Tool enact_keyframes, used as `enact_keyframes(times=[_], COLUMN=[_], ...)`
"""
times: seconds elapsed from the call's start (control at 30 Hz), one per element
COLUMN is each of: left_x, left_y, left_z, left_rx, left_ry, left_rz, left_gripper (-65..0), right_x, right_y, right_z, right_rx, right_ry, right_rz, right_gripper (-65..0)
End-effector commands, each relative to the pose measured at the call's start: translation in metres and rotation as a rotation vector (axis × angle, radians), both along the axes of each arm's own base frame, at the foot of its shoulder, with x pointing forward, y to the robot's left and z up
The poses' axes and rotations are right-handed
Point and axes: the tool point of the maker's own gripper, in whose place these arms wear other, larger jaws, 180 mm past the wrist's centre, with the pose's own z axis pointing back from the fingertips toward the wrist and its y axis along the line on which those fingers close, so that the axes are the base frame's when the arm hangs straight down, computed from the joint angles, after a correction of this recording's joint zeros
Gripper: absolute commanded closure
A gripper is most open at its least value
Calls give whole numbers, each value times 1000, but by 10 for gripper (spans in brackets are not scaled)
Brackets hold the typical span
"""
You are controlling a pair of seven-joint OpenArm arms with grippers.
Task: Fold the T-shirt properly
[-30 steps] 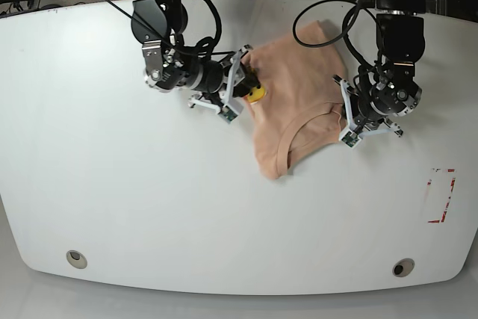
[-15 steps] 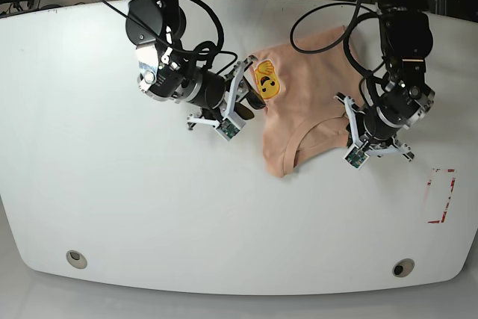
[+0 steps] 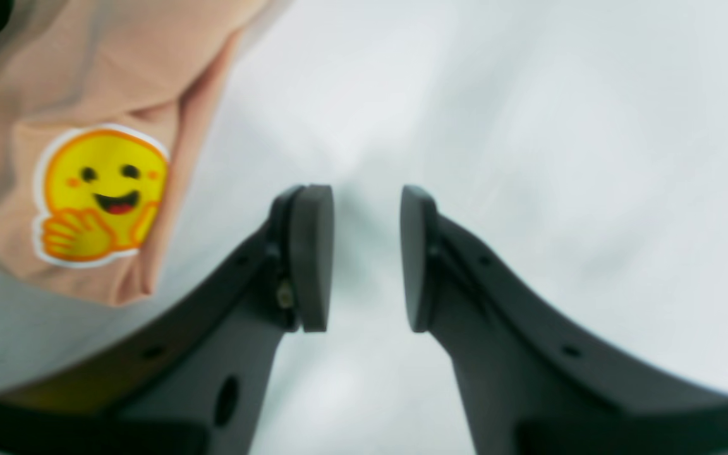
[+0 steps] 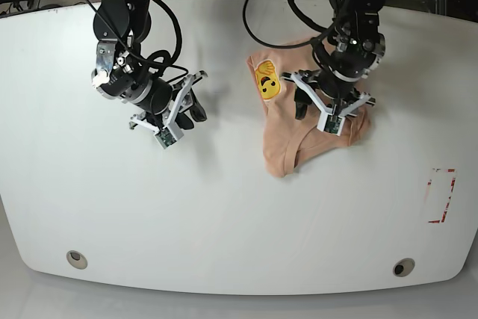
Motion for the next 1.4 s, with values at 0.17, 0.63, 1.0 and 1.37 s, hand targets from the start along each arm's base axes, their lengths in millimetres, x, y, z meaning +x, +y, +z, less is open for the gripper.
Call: enact_keyframes(times=[0.17,0.63,1.0,1.37], left_x=[-6,-26,-2,-19], left_y=[-7,56,210,365], left_z=[-22,-110,-74,-43], left_rx=[-91,95,464,522], left_ry=[-96,76,146,326], left_rz=[189,277,30,80], left_gripper=[-385,-428,-428,-428], right_x=[4,2,1,-4], right_y=[2,2,2,3], right_z=[11,11,10,15], right_rx=[19,19,18,13], right_ry=[-42,-41,-39,-54], right_rz=[8,10,10,13], right_gripper=[-166,-166,-166,-166])
